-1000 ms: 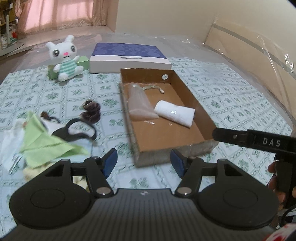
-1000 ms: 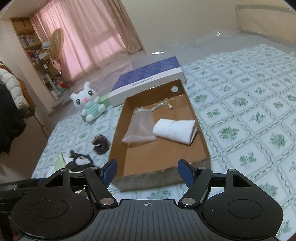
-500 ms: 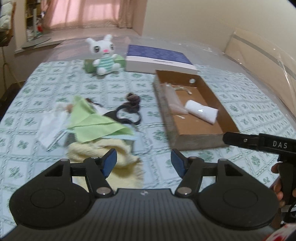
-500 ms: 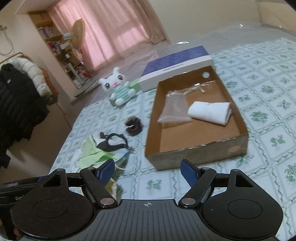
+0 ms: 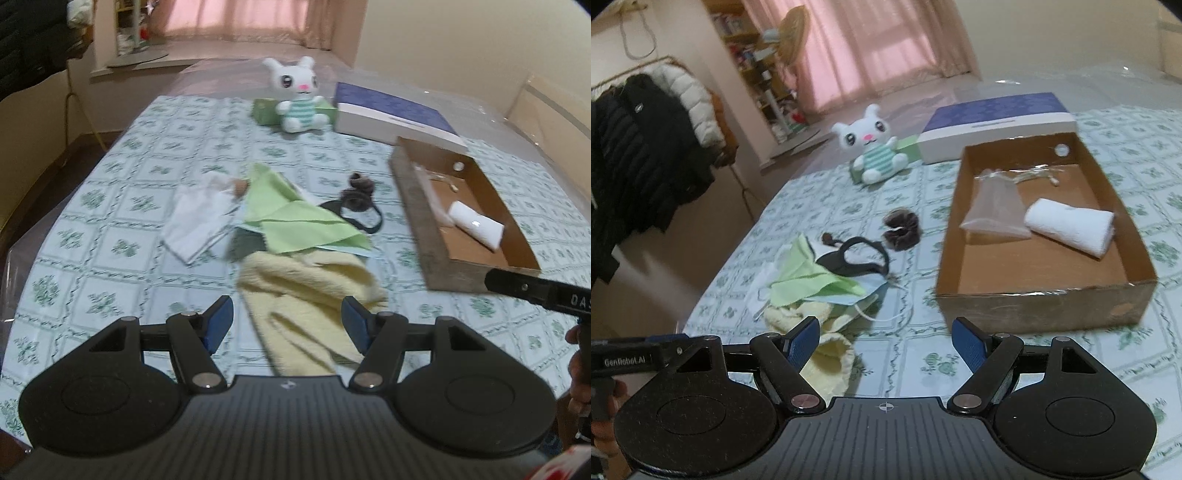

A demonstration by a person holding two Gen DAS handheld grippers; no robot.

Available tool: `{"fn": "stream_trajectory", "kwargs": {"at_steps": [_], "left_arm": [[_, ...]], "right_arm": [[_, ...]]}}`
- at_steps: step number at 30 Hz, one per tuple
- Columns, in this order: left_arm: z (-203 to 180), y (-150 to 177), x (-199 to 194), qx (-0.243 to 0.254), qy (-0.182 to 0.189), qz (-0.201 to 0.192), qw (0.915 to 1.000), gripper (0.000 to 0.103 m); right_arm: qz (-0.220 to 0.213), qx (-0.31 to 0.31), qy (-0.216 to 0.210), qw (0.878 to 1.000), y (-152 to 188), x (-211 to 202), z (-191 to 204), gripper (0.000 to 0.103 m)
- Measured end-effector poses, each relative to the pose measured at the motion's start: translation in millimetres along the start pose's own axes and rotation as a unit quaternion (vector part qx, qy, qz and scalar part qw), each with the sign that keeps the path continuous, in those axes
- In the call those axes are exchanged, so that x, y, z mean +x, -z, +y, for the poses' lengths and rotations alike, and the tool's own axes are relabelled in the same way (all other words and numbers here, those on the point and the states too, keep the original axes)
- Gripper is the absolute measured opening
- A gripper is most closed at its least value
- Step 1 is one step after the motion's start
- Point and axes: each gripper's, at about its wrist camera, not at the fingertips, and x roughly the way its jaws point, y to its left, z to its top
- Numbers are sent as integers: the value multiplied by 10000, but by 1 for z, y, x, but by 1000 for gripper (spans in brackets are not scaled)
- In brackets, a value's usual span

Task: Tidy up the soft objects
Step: 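Withdraw both tools from the box back toward the pile, then grasp the green cloth with the left tool while the right tool grasps the brown scrunchie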

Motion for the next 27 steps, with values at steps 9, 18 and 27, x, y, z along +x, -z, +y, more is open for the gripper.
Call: {"fn": "stream_trajectory", "kwargs": {"at_steps": [9,18,27], "left_arm": [[22,-10,18,-244,-140,66,9996,62],[19,-27,53,74,92,-61,9999,61],[-15,-48,106,940,327,-157,9949,61]], "right_arm": [[122,-521,-309,9981,-10,36,20,78],[108,-568,-51,9983,-23,67,15,78],[126,-453,86,9989,-30,81,1,78]]}}
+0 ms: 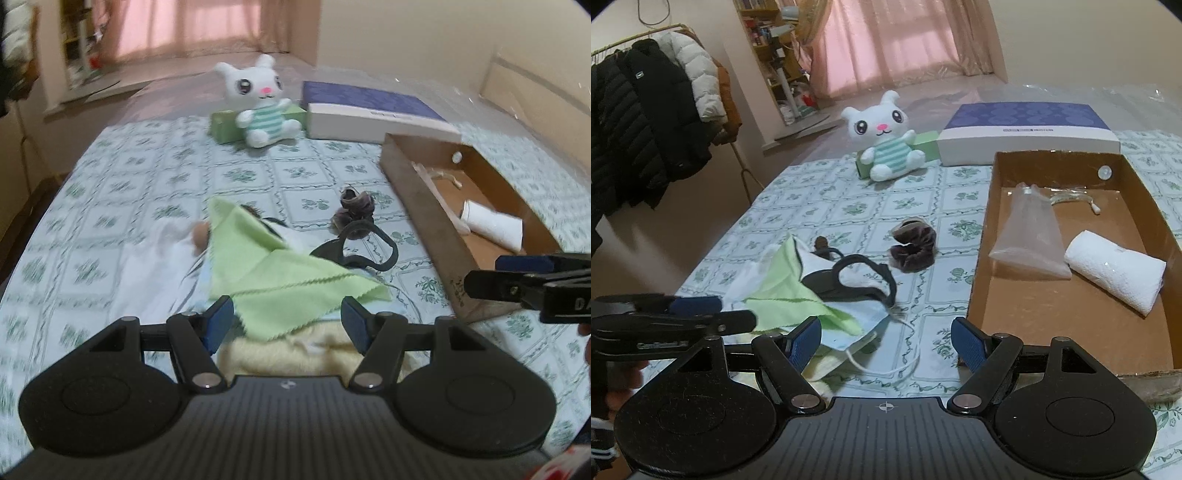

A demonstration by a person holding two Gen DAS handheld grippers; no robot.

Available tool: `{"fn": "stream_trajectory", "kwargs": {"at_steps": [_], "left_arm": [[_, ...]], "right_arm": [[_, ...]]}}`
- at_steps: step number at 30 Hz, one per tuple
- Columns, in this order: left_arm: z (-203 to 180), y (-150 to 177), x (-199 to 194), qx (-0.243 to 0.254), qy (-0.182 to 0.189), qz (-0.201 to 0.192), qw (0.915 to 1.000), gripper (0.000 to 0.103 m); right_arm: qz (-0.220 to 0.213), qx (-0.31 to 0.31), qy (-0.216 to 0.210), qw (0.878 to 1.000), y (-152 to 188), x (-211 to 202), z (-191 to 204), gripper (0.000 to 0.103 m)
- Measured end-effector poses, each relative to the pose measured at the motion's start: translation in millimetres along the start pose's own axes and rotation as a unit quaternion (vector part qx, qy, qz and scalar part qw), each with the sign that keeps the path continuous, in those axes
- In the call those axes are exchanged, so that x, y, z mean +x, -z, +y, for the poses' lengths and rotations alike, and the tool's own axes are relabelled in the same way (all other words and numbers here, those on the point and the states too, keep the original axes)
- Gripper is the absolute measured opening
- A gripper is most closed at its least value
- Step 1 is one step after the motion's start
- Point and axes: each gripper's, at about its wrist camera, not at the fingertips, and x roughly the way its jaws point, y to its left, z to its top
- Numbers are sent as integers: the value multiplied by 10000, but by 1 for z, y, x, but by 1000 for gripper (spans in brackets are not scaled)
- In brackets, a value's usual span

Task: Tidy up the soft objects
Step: 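Grasp the green cloth with the left tool while the right tool grasps the brown scrunchie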

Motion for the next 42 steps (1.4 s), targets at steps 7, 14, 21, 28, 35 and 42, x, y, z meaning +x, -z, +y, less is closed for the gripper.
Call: {"fn": "stream_trajectory", "kwargs": {"at_steps": [7,14,21,28,35,42], "left_arm": [[-3,-8,40,462,-81,237,9986,62],[3,-4,60,575,6,383,9976,52],[15,0,55,421,132,226,9988,2],[41,-7,21,-80,4,-260,9996,1],[70,-31,-9,-383,-345,-741,9959,1],[80,-58,-7,-510,-525,-939,9929,1]], "right_arm": [[27,187,22,9998,-4,9,-14,78],[101,386,-20,9992,-3,15,-22,78],[108,377,-33,9992,-2,17,-23,78],[39,225,-27,9997,-8,17,-21,78],[-130,-235,10,9996,-33,30,-17,77],[-51,-706,57,9975,-65,73,-15,59]]}}
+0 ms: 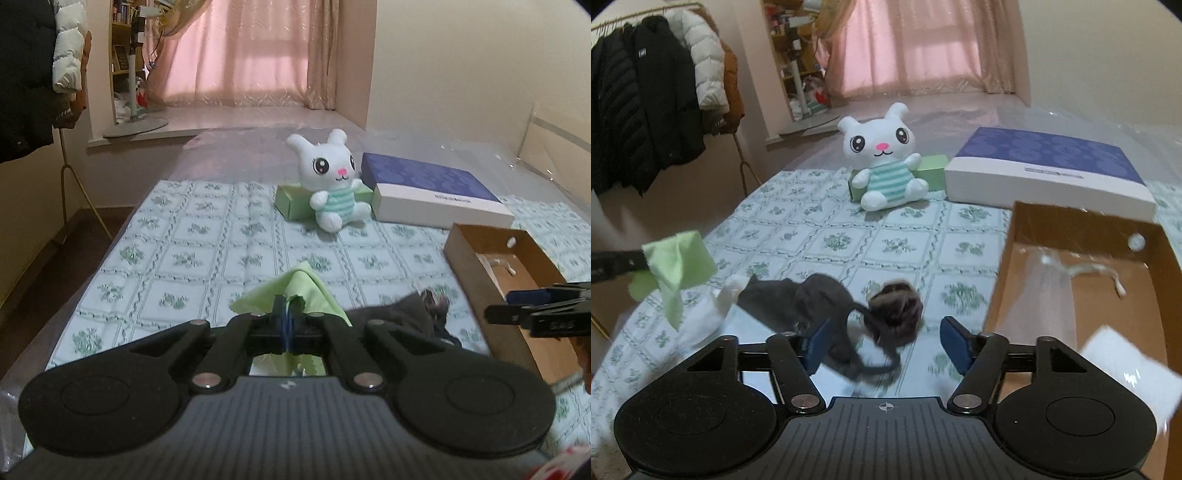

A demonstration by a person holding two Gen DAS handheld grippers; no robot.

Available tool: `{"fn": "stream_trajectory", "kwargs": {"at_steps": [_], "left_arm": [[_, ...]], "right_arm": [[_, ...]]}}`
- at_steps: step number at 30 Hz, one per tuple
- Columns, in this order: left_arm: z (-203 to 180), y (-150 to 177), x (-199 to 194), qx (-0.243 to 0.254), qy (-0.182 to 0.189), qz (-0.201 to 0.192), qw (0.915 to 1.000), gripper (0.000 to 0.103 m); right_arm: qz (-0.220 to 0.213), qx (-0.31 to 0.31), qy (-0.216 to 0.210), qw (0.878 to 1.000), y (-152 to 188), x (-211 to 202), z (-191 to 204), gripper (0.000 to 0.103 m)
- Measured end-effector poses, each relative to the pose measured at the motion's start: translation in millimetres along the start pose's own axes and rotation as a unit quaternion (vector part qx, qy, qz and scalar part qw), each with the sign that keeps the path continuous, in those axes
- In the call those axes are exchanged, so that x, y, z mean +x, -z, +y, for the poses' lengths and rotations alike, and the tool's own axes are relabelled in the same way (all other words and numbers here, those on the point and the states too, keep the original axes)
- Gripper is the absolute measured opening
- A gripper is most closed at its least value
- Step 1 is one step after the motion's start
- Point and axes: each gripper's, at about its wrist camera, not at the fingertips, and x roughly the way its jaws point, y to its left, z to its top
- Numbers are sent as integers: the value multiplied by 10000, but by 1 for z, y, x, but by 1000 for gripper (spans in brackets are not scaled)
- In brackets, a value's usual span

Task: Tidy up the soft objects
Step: 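Grasp the green cloth with the left tool while the right tool grasps the brown scrunchie, then carry the green cloth and scrunchie into the cardboard box and open both tools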

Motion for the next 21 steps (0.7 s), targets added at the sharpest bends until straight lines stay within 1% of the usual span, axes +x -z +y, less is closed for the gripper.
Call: {"fn": "stream_trajectory", "kwargs": {"at_steps": [2,6,13,15,16,17,20,21], "left_arm": [[-1,-4,7,-25,-3,25,10000,1],[-4,-9,23,-74,11,85,9999,1],[-10,-12,44,-151,103,178,9997,1],[-11,-13,48,-164,129,206,9996,1],[-11,-13,50,-166,136,223,9995,1],[-12,-13,51,-163,141,242,9995,1],[-15,-13,53,-144,159,249,9995,1],[-16,-14,52,-139,168,242,9995,1]], "right_arm": [[86,-108,17,9999,-7,17,-1,55],[296,-196,7,9994,-13,45,-4,54],[726,232,121,9970,-23,86,-13,54],[786,300,51,9964,-23,91,-15,39],[823,277,33,9962,-23,93,-14,27],[842,260,41,9961,-23,94,-14,20],[680,217,-17,9974,-22,89,-14,10],[605,210,-24,9979,-22,86,-14,9]]}}
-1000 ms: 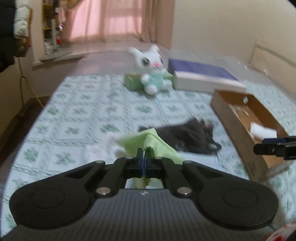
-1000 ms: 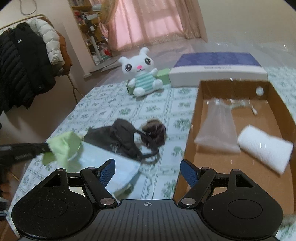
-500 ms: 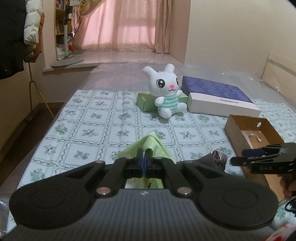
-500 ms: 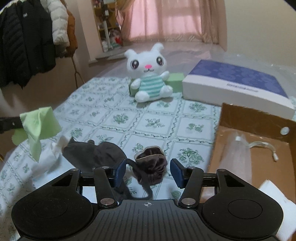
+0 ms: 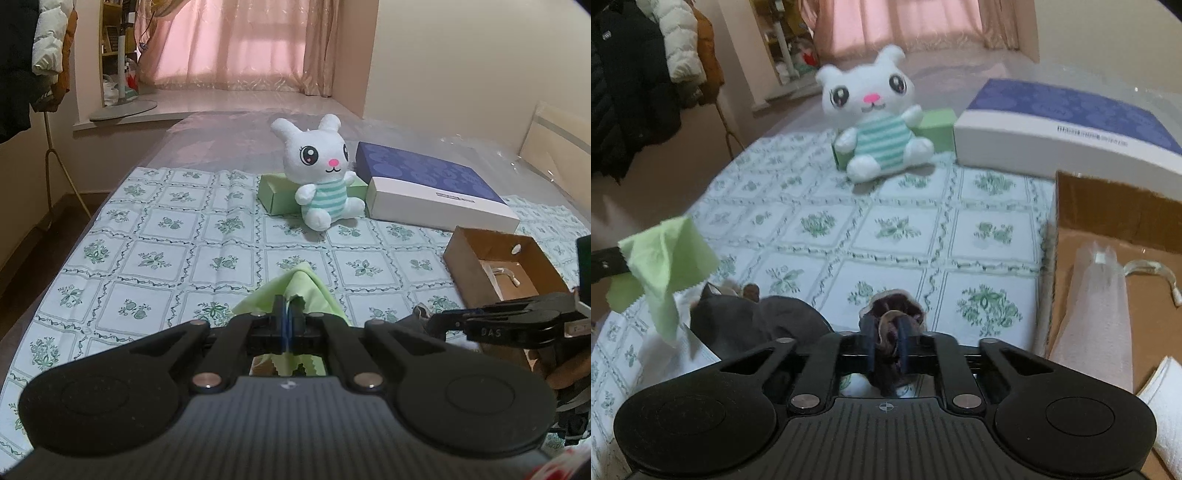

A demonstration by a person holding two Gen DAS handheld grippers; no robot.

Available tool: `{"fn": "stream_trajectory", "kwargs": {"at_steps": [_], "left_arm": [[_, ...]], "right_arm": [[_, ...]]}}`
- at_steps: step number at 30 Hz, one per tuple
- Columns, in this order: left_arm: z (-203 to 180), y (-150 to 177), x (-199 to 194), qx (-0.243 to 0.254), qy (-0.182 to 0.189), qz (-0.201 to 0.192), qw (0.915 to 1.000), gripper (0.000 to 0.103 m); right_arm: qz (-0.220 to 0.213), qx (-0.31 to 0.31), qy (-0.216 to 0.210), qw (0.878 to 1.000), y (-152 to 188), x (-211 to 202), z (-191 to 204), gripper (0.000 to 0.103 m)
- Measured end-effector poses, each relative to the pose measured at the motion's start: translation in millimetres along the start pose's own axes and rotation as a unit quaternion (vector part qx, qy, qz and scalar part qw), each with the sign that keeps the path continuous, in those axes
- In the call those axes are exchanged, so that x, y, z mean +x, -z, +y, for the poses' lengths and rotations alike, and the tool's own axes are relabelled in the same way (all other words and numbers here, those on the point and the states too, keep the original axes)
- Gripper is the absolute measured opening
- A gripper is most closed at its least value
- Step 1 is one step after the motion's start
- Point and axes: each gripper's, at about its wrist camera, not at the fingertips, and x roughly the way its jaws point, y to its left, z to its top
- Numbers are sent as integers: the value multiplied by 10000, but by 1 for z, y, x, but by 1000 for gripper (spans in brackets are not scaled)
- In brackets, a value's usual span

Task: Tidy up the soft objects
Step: 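Carry the green cloth and scrunchie into the cardboard box and open both tools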

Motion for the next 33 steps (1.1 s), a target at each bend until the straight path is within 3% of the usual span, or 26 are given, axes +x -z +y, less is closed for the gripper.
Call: {"fn": "stream_trajectory", "kwargs": {"at_steps": [14,24,33], "left_arm": [[-39,-36,-31,222,343,-403,9983,1],[-116,-57,-41,489,1129,-538,9909,1],[-199,-67,-19,590,1994,-333,9776,1]], "right_arm": [[-1394,318,-337,9891,-25,-96,-18,5],[-1692,494,-89,9843,-18,-164,-54,5],[-1846,832,372,9786,-4,-203,-107,5]]}}
